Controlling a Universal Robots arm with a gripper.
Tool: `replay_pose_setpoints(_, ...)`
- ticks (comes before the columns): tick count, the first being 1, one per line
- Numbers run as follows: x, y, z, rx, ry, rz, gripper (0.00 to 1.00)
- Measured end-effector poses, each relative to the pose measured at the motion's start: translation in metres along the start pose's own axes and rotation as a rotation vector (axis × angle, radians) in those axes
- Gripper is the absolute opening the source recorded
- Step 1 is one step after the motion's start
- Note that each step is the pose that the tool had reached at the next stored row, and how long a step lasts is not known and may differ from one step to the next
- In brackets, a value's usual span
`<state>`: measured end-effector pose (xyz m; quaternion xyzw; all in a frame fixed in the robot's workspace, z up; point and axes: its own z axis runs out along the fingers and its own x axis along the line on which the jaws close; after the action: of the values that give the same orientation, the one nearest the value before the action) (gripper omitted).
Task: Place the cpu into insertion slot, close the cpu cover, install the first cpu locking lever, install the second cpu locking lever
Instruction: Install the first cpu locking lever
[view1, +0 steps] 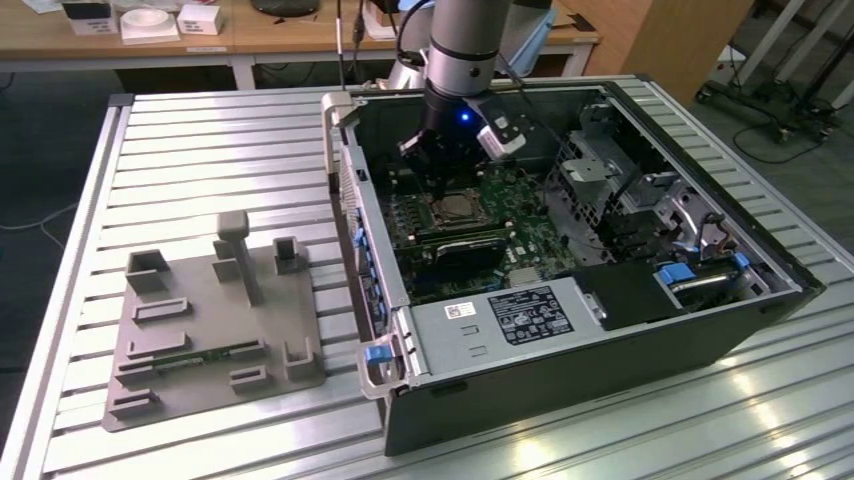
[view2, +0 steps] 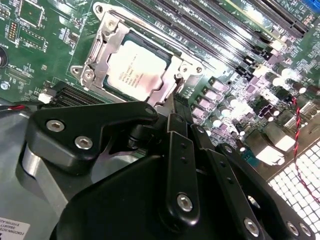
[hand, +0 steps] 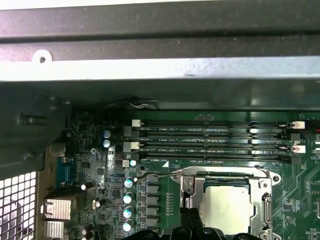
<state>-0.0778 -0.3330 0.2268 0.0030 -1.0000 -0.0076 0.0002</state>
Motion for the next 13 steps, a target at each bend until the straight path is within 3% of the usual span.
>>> replay_pose_setpoints(13, 0.0006, 0.0001, -0.0052, 0.0, -0.0001, -0.002, 0.1)
